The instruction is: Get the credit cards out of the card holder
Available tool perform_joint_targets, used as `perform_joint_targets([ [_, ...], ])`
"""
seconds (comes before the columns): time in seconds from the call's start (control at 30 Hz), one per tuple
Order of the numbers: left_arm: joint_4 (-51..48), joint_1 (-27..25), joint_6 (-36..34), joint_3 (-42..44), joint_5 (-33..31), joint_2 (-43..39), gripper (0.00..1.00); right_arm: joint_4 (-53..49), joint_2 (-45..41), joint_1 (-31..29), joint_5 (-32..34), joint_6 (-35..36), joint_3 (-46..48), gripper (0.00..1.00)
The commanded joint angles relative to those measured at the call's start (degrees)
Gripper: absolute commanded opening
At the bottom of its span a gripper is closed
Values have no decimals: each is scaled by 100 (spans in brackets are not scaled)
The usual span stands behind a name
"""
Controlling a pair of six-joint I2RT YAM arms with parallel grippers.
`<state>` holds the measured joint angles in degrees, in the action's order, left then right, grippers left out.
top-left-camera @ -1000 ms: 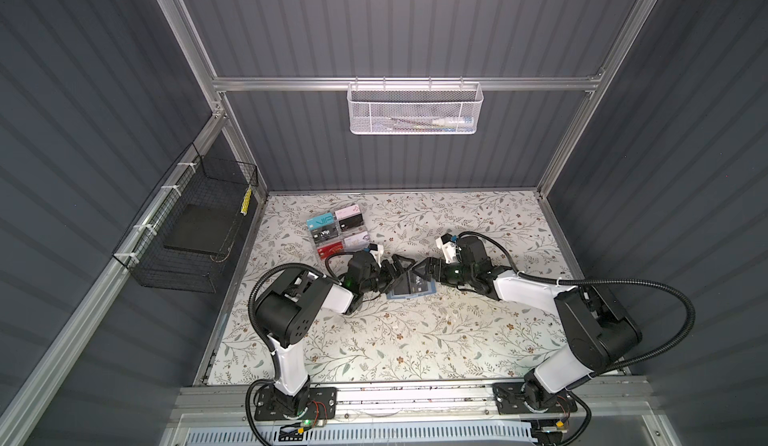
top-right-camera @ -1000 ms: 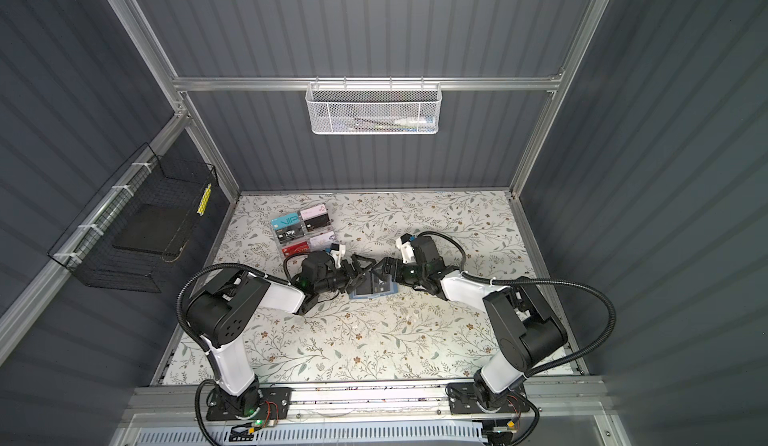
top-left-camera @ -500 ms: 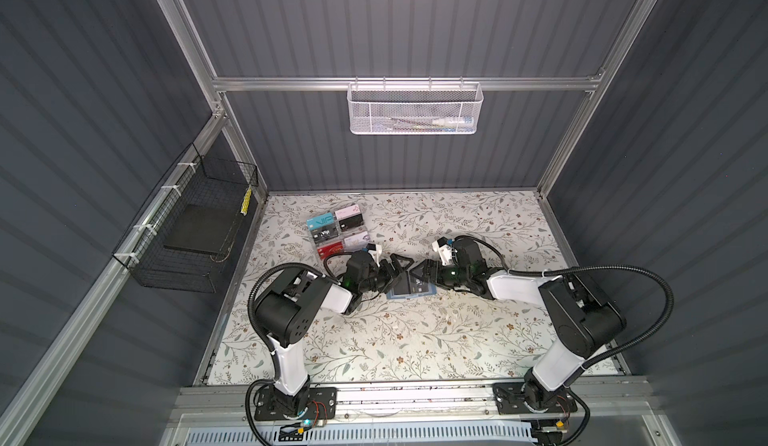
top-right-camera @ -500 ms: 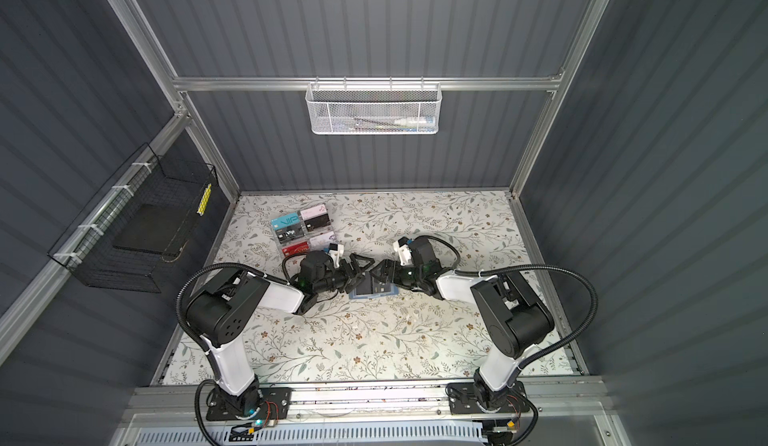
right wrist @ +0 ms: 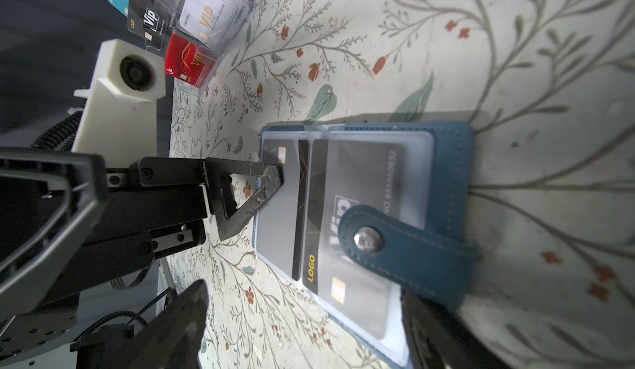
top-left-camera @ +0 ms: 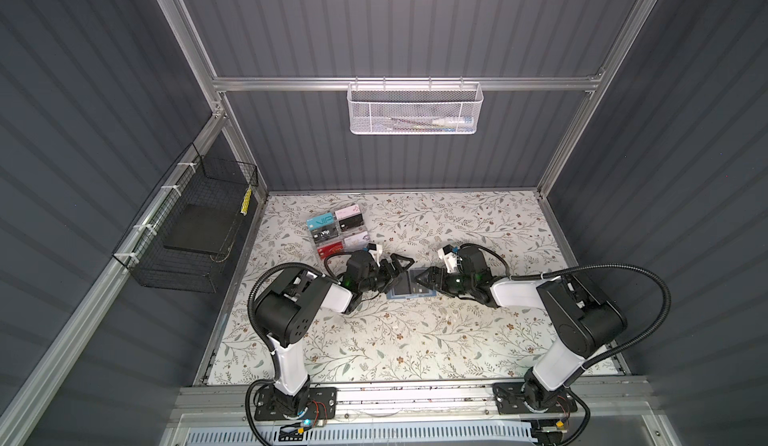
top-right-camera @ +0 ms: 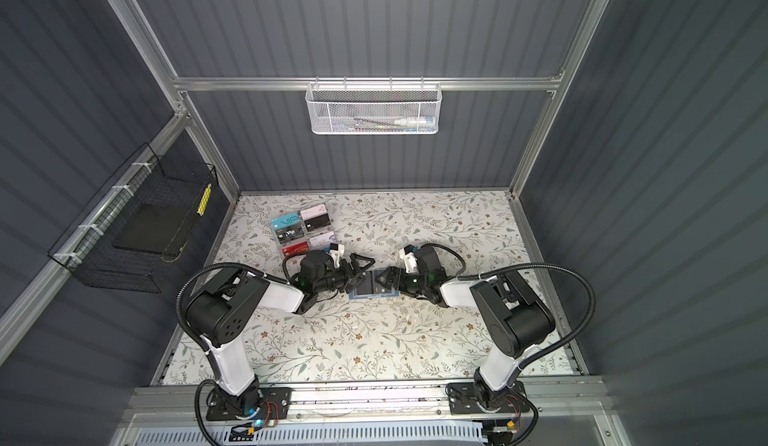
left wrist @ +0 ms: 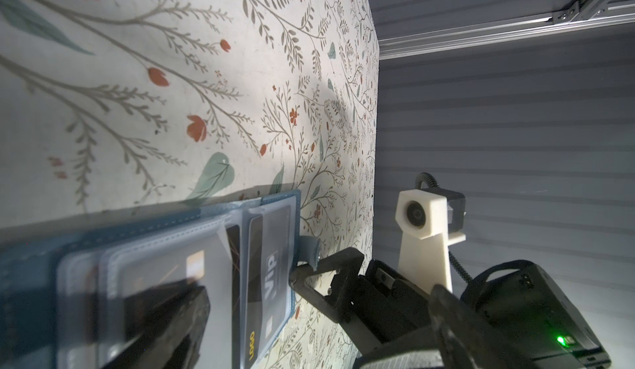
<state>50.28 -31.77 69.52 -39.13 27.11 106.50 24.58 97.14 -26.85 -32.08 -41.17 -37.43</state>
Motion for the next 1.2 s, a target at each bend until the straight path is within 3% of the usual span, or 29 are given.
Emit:
perform_joint_targets([
  [0.0, -129, 18, 10, -164, 130, 28, 100, 150, 83, 42, -26, -58, 123, 88],
  [0.37, 241, -55, 373, -292, 294, 411, 100, 557, 229, 76, -69, -215, 351, 88],
  [0.97, 219, -162, 401, -419, 308, 813, 99, 986, 375, 84, -106, -322, 636, 88],
  [1.17, 337, -207, 440, -427, 288, 921, 94, 1049, 395, 88, -109, -339, 667, 87],
])
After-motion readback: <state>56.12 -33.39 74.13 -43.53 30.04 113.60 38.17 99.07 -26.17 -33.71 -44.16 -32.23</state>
